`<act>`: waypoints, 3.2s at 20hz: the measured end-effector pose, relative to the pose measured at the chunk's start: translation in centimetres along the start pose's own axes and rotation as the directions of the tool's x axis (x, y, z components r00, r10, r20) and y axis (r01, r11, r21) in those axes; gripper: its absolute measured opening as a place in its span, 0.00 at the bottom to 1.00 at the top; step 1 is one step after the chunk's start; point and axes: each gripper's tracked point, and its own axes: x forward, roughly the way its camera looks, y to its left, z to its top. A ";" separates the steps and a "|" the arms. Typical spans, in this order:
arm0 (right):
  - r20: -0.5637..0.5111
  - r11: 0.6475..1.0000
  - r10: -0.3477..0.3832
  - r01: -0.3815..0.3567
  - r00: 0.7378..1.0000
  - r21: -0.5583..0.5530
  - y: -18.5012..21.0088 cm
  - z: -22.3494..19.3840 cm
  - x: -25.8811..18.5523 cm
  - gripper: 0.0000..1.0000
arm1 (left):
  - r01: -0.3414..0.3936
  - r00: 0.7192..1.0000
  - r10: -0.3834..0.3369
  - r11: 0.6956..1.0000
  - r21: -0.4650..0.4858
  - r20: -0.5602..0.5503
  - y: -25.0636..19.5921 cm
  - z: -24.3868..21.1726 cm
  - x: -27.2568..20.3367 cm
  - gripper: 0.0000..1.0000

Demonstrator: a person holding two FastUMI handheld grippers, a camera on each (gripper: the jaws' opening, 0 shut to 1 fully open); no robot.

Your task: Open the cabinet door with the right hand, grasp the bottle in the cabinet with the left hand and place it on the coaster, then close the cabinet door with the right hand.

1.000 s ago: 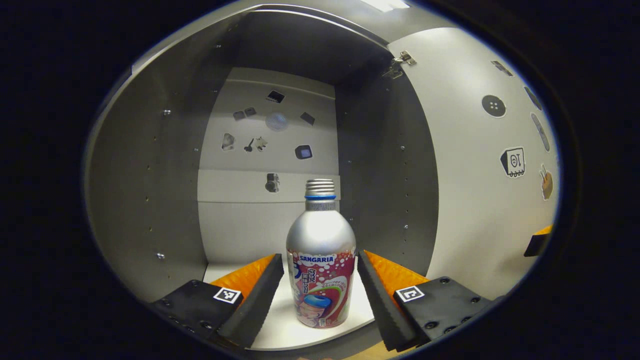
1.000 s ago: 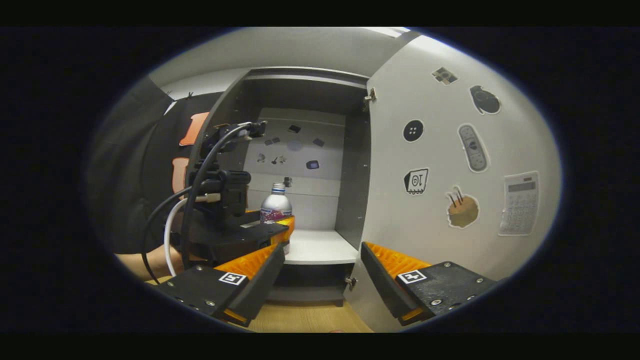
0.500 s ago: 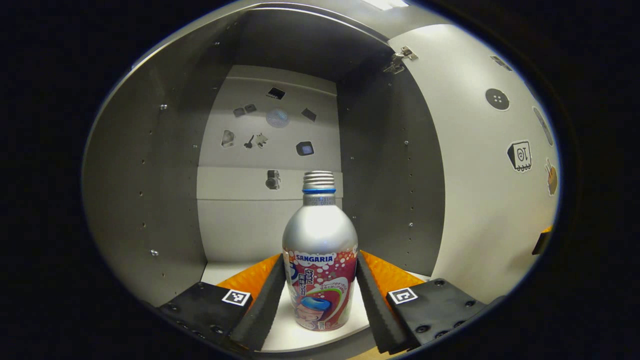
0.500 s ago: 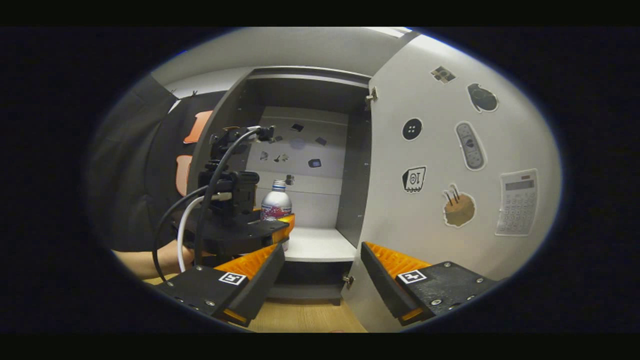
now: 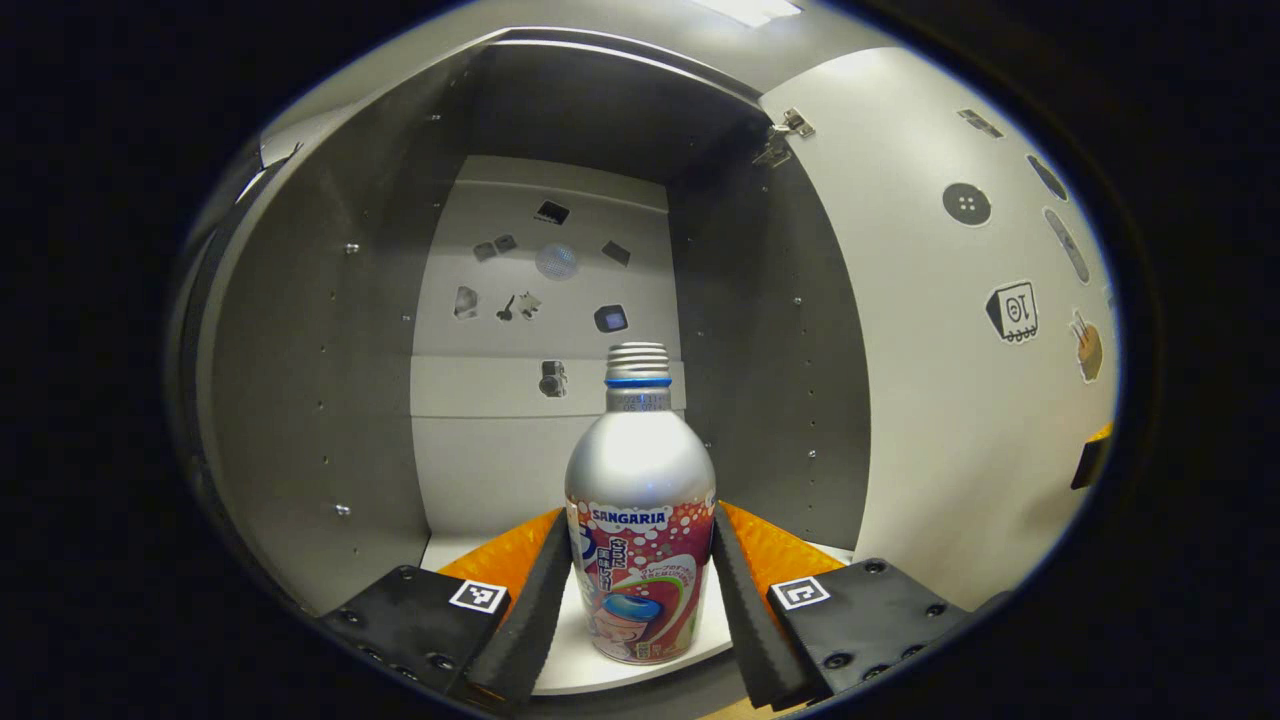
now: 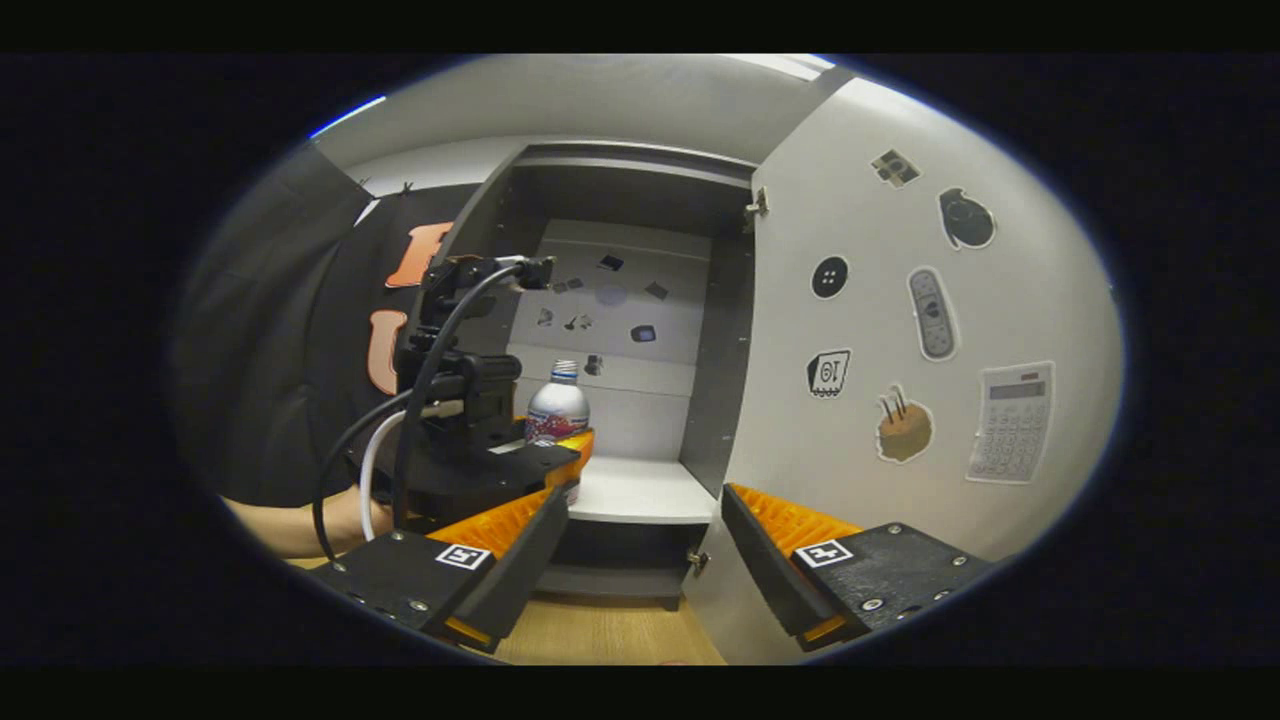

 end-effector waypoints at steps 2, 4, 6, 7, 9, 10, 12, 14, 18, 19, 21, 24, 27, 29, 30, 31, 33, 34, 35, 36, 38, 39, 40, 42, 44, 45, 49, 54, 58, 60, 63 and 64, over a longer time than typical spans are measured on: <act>0.010 1.000 0.015 -0.015 1.000 0.007 0.2 0.3 -0.7 0.95 | -0.010 1.000 0.010 1.000 0.000 0.014 0.0 0.6 -1.3 0.81; 0.018 0.999 0.033 -0.033 0.999 0.008 0.4 0.5 -1.3 0.95 | -0.027 0.999 0.027 1.000 -0.002 0.030 0.1 1.2 -3.1 0.81; 0.027 0.998 0.057 -0.057 0.998 0.004 0.6 0.3 -1.8 0.95 | -0.036 0.998 0.037 0.999 -0.015 0.041 0.0 1.4 -5.2 0.81; 0.034 0.997 0.077 -0.077 0.996 0.010 0.9 0.2 -2.1 0.95 | -0.045 0.998 0.045 0.999 -0.015 0.043 0.1 1.4 -6.5 0.81; 0.053 0.993 0.110 -0.112 0.992 0.033 1.6 0.2 -2.8 0.95 | -0.065 0.997 0.065 0.998 0.010 0.049 0.3 1.2 -9.1 0.81; 0.061 0.991 0.124 -0.126 0.990 0.040 2.0 0.3 -3.0 0.95 | -0.070 0.996 0.068 0.997 0.024 0.052 0.5 1.0 -10.4 0.81; 0.077 0.992 0.116 -0.119 0.990 0.037 2.4 0.7 -3.8 0.97 | -0.066 0.997 0.064 0.997 0.031 0.053 0.4 0.5 -12.8 0.82; 0.101 0.995 0.092 -0.094 0.991 0.025 2.9 1.3 -4.6 0.95 | -0.048 0.997 0.048 0.999 0.002 0.053 0.3 -0.5 -15.0 0.81; 0.111 1.000 0.027 -0.027 0.993 -0.003 4.6 1.6 -6.5 0.95 | -0.022 0.999 0.022 1.000 -0.016 0.028 1.0 -3.8 -19.4 0.82; 0.102 1.000 0.015 -0.016 0.995 0.003 5.3 1.3 -7.0 0.95 | -0.014 1.000 0.014 1.000 -0.013 0.011 1.3 -4.8 -20.6 0.81; 0.071 1.000 0.006 -0.007 0.997 0.019 7.0 0.5 -8.2 0.95 | 0.002 1.000 -0.002 1.000 -0.009 -0.013 1.7 -7.0 -22.5 0.80; 0.015 0.999 -0.028 0.028 0.999 0.031 8.4 -1.0 -9.6 0.94 | 0.025 0.999 -0.025 1.000 0.000 -0.045 2.2 -10.4 -25.1 0.81; -0.040 0.999 -0.034 0.036 0.999 0.038 9.5 -2.4 -10.9 0.95 | 0.025 0.995 -0.026 1.000 -0.015 -0.093 2.2 -13.7 -27.4 0.80; -0.055 0.999 -0.031 0.032 0.998 0.030 9.6 -2.7 -11.4 0.95 | 0.003 0.993 -0.007 1.000 -0.028 -0.121 2.5 -15.8 -28.7 0.81; -0.054 0.999 -0.031 0.032 0.998 0.023 9.5 -2.6 -11.6 0.95 | -0.008 0.991 0.003 0.999 -0.031 -0.136 2.5 -16.7 -29.4 0.81; -0.053 0.999 -0.029 0.030 0.998 0.018 9.5 -2.6 -11.6 0.95 | -0.017 0.989 0.012 0.999 -0.030 -0.148 2.5 -17.7 -29.9 0.81; -0.061 1.000 -0.017 0.017 0.998 0.012 9.7 -3.1 -11.5 0.95 | -0.039 0.985 0.035 0.999 -0.020 -0.171 2.8 -19.5 -31.2 0.81; -0.068 1.000 -0.012 0.013 0.998 0.010 9.8 -3.4 -11.6 0.95 | -0.048 0.982 0.044 0.999 -0.017 -0.184 2.9 -20.5 -31.7 0.81; -0.072 1.000 -0.009 0.010 0.997 0.011 9.7 -3.5 -11.8 0.95 | -0.056 0.979 0.053 0.998 -0.014 -0.195 3.1 -21.4 -32.2 0.81; -0.072 1.000 -0.008 0.009 0.997 0.017 9.7 -3.5 -12.0 0.95 | -0.065 0.977 0.060 0.998 -0.015 -0.206 3.4 -22.4 -32.8 0.81; -0.067 1.000 -0.002 0.004 0.998 0.031 9.9 -3.6 -12.4 0.95 | -0.085 0.969 0.079 0.996 -0.017 -0.232 3.9 -24.1 -33.6 0.81; -0.076 0.999 0.002 0.000 0.997 0.034 10.0 -3.8 -12.6 0.95 | -0.094 0.966 0.088 0.995 -0.014 -0.241 4.0 -24.7 -33.8 0.81; -0.087 0.999 0.006 -0.003 0.996 0.033 10.0 -4.2 -12.7 0.95 | -0.098 0.962 0.091 0.995 -0.015 -0.259 4.0 -25.7 -33.9 0.81; -0.105 1.000 0.008 -0.005 0.994 0.029 10.0 -4.7 -12.9 0.95 | -0.106 0.956 0.093 0.994 -0.033 -0.278 3.8 -26.9 -34.2 0.81; -0.123 0.999 0.018 -0.014 0.992 0.030 10.3 -5.2 -13.1 0.95 | -0.109 0.951 0.092 0.993 -0.043 -0.295 3.6 -27.8 -34.2 0.81; -0.129 0.999 0.025 -0.021 0.991 0.029 10.6 -5.4 -13.4 0.95 | -0.110 0.950 0.093 0.993 -0.039 -0.297 3.5 -28.1 -34.1 0.81; -0.136 0.999 0.032 -0.032 0.990 0.004 10.8 -5.4 -13.6 0.95 | -0.107 0.950 0.093 0.994 -0.031 -0.297 3.7 -28.7 -34.3 0.82; -0.148 0.999 0.041 -0.040 0.988 0.015 11.1 -5.8 -13.2 0.95 | -0.095 0.948 0.088 0.996 -0.006 -0.306 3.3 -28.5 -35.1 0.84; -0.156 0.998 0.041 -0.035 0.987 0.043 11.1 -6.1 -12.8 0.95 | -0.077 0.942 0.083 0.997 0.032 -0.324 3.1 -28.8 -35.5 0.86; -0.154 0.999 0.033 -0.026 0.988 0.048 10.8 -6.0 -12.8 0.95 | -0.084 0.935 0.090 0.996 0.035 -0.344 3.4 -29.3 -35.8 0.87; -0.155 0.999 0.024 -0.016 0.988 0.051 10.5 -5.9 -13.0 0.95 | -0.105 0.931 0.103 0.994 0.016 -0.349 4.1 -29.2 -35.8 0.91; -0.155 0.999 0.020 -0.013 0.988 0.049 10.4 -5.9 -13.1 0.95 | -0.106 0.931 0.103 0.994 0.010 -0.349 4.1 -29.0 -35.7 0.92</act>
